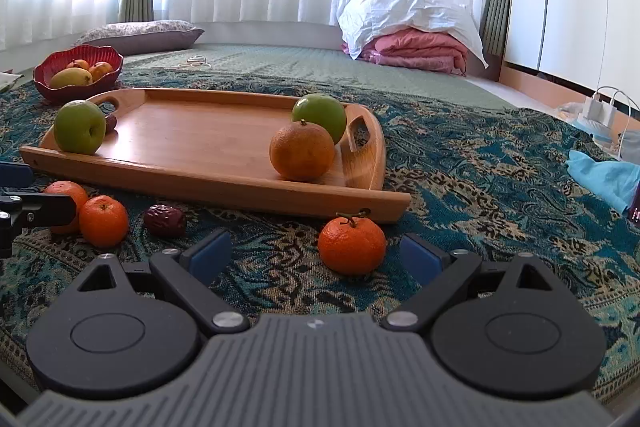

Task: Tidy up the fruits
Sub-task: 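Move both open tools down to the loose fruit beside the tray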

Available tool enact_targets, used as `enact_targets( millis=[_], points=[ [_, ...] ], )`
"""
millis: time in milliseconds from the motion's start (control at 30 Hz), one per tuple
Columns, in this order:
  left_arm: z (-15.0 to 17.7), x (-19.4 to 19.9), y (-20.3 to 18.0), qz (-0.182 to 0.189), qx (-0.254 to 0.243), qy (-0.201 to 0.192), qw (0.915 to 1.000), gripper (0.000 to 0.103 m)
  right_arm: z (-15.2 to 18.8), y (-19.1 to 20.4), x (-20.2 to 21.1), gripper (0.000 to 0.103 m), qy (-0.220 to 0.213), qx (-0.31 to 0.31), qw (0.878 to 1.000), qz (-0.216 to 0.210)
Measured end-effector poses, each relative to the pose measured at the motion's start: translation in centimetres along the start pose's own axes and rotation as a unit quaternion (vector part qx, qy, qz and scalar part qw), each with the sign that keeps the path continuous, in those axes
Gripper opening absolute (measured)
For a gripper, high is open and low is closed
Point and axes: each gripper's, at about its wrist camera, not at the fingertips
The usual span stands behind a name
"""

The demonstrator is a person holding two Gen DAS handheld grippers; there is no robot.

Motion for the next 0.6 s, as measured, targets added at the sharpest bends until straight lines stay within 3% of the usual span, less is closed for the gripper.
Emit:
enact_targets(
  millis=[167,600],
  points=[
    [-0.12,-0.27,-0.1,0.011,0.011,0.015,0.9998,0.05,-0.08,-0.33,-0.21,0.095,0.01,-0.023,1.0,-0.002],
    [0.1,-0.39,-0.51,0.0,0.018,0.01,0.9998,0.045,-0.03,-0.8,-0.72,0.077,0.02,-0.048,0.999,0.006]
  ],
)
Point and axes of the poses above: each gripper's, at about its wrist camera, not at the fingertips, and x roughly against the way its jaws point, y to its left, z to its underside, and after that the axes turned 5 degrees about x, right-handed
